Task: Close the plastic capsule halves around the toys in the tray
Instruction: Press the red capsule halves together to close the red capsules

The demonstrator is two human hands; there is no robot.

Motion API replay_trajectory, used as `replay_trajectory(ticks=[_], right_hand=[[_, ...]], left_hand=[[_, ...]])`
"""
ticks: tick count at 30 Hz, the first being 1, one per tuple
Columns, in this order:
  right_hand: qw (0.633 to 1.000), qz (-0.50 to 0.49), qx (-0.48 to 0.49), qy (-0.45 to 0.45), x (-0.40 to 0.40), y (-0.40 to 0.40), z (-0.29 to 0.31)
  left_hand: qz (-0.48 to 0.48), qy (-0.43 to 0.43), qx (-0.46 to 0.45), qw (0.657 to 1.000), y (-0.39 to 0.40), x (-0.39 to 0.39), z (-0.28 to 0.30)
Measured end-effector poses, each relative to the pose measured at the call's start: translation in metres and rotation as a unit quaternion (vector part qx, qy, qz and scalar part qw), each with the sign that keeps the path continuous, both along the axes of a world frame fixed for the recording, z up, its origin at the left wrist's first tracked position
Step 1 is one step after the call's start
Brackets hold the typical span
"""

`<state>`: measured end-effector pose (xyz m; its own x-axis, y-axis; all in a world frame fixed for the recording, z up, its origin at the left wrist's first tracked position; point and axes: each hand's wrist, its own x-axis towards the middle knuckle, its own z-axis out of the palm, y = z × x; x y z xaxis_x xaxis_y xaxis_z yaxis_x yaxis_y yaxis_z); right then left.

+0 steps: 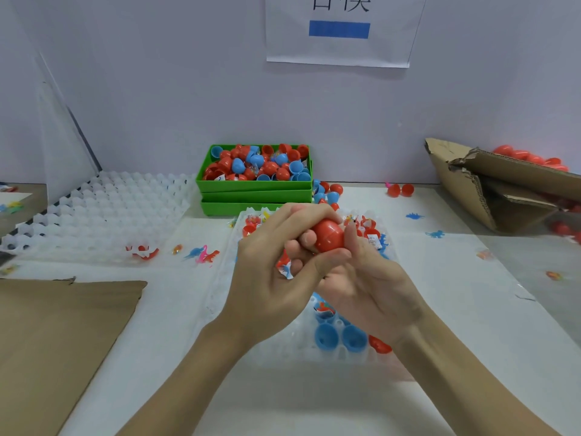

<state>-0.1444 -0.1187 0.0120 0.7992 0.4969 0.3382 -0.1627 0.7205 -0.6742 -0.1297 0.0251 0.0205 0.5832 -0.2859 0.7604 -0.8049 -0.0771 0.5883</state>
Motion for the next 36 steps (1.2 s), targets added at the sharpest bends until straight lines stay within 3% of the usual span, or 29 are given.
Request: replay_trajectory(ticks=[9,13,15,18,19,21,23,25,28,33,34,36], right_hand=[[1.0,-0.014,0.013,0.0,0.0,0.0,-0.001],[0.999,-0.045,0.012,0.011,0.001,-0.001,-0.001],[0.991,-0.124,-0.047,0.007,0.003,0.0,-0.002],[0.923,-0.317,-0.209,-0.06,0.005,-0.002,-0.002],[0.875,-0.387,-0.272,-0.099,0.005,-0.003,-0.003],[0.739,-0.508,-0.4,-0.188,0.004,-0.007,-0.004],[0.614,-0.567,-0.483,-0.262,0.004,-0.009,-0.008],[0.547,-0.579,-0.525,-0.299,0.004,-0.012,-0.01],[0.506,-0.579,-0.551,-0.325,0.004,-0.014,-0.012],[0.494,-0.591,-0.55,-0.322,0.003,-0.011,-0.01],[0.5,-0.592,-0.546,-0.318,0.003,-0.009,-0.009],[0.547,-0.576,-0.523,-0.309,0.003,-0.005,-0.009]], left_hand=[[-0.01,0.001,0.01,1.0,0.003,0.002,0.0],[-0.032,0.059,-0.004,0.998,0.002,0.007,-0.004],[-0.052,0.107,0.0,0.993,0.003,0.011,-0.008],[-0.092,0.168,0.006,0.982,0.006,0.019,-0.012],[-0.09,0.184,0.0,0.979,0.007,0.02,-0.012],[-0.074,0.219,-0.025,0.973,0.006,0.022,-0.01],[-0.063,0.244,-0.047,0.967,0.005,0.022,-0.009],[-0.077,0.278,-0.058,0.956,0.003,0.023,-0.01],[-0.102,0.356,-0.089,0.925,0.003,0.025,-0.011],[-0.202,0.471,-0.177,0.84,0.005,0.028,-0.01],[-0.216,0.483,-0.189,0.827,0.005,0.029,-0.009],[-0.24,0.501,-0.205,0.806,0.004,0.03,-0.009]])
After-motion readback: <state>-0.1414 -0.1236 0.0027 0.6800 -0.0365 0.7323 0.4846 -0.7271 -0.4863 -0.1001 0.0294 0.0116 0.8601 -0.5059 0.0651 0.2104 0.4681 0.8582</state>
